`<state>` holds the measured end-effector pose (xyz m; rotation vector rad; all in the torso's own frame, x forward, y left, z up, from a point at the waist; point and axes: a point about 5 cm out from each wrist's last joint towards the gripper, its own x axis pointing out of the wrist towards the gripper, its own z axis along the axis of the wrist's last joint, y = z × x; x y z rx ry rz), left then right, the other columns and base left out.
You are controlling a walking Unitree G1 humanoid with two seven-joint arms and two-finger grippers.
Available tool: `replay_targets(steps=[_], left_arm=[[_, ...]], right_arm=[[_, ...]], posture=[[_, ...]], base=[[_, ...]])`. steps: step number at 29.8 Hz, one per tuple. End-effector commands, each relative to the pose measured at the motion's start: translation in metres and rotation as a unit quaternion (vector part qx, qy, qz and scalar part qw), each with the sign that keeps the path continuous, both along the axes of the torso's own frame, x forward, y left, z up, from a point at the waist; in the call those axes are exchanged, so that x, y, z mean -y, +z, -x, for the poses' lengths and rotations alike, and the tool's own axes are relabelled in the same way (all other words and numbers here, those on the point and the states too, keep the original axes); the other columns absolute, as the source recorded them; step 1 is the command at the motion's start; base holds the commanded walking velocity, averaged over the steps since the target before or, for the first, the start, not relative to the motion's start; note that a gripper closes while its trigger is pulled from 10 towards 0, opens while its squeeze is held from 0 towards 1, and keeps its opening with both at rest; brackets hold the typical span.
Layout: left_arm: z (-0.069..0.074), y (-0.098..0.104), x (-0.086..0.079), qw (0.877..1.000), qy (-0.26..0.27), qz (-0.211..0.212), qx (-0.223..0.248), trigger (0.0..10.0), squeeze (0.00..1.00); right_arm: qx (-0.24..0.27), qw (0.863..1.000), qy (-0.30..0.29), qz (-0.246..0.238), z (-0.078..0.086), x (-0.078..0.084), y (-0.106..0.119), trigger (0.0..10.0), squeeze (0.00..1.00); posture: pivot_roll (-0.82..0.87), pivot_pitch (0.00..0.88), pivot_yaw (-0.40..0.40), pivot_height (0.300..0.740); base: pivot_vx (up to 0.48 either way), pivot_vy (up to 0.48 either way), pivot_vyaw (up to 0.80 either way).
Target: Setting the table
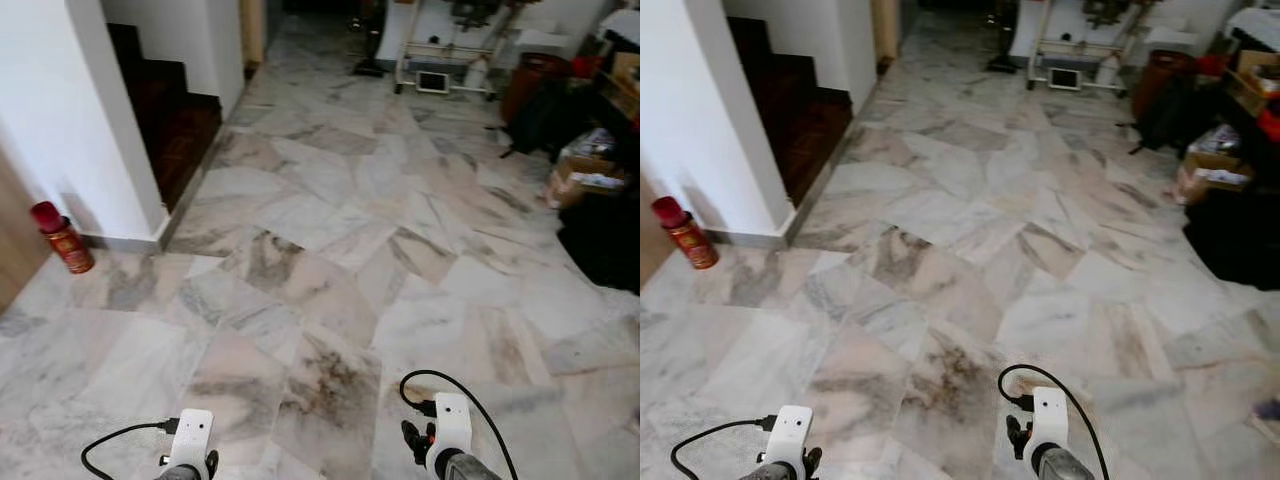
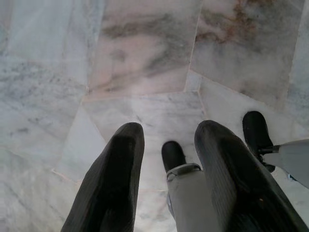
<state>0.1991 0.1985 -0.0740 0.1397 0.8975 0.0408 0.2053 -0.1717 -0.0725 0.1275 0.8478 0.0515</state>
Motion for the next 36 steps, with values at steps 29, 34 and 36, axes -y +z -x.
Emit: replay_targets(steps=[29, 34, 36], left_arm=[[0.0048, -0.0031, -0.0003, 0.999, -0.037, -0.023, -0.025, 10.0, 0.00], [0.0044, -0.0029, 0.0000, 0.999, -0.041, -0.023, -0.024, 10.0, 0.00], [0.0040, -0.0027, -0.0002, 0.999, -0.039, -0.022, -0.024, 10.0, 0.00]], right_arm=[[-0.009, 1.000, -0.002, -0.007, 0.0032, -0.0064, -0.0025, 10.0, 0.00], [-0.011, 1.000, -0.002, -0.005, 0.0051, -0.0051, -0.0034, 10.0, 0.00], [-0.011, 1.000, -0.004, -0.005, 0.0051, -0.0050, -0.0035, 10.0, 0.00]], posture=[[0.04, 0.059, -0.045, 0.740], [0.04, 0.063, -0.045, 0.740], [0.04, 0.066, -0.045, 0.740]], base=[[0.000, -0.058, -0.71], [0.000, 0.000, -0.71], [0.000, 0.000, -0.71]])
